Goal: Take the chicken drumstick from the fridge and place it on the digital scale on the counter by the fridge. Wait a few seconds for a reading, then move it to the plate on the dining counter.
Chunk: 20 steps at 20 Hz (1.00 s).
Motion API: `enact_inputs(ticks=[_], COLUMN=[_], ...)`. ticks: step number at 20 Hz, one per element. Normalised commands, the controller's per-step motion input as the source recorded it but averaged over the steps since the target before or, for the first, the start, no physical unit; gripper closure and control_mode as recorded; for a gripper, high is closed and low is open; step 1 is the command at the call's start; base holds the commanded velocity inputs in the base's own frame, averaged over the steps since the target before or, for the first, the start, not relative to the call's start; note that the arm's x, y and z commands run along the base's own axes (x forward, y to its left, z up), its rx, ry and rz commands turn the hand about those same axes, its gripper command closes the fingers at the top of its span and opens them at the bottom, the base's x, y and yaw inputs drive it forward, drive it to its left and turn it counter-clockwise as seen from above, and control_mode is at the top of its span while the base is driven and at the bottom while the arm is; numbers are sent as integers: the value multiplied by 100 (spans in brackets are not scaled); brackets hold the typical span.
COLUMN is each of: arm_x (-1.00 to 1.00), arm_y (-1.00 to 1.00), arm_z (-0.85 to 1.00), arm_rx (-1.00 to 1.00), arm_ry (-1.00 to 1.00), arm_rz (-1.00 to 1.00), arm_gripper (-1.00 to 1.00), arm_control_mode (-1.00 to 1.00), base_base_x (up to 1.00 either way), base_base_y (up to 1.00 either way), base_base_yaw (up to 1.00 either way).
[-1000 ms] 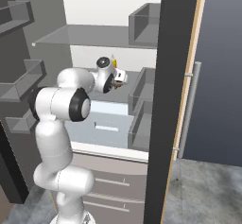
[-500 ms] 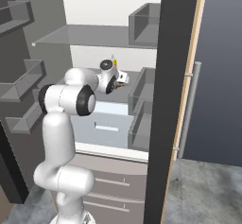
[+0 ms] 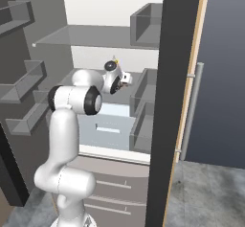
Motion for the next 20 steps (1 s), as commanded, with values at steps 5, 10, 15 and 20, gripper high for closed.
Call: enact_inputs(ticks=[5,10,15,20], arm_x=[15,-20,-89,-100], arm_y=[-1,-6,0,0], arm_z=[-14,-2,4,36], arm_rx=[0,0,2,7], arm_ry=[0,-2,-11,-9], arm_rz=[0,0,0,-2], arm_gripper=[100,100,100,100], arm_control_mode=[-100,-100,-100,-100], base_base_x=[0,0,0,0], base_base_y=[0,0,0,0], base_base_yaw=[0,0,0,0])
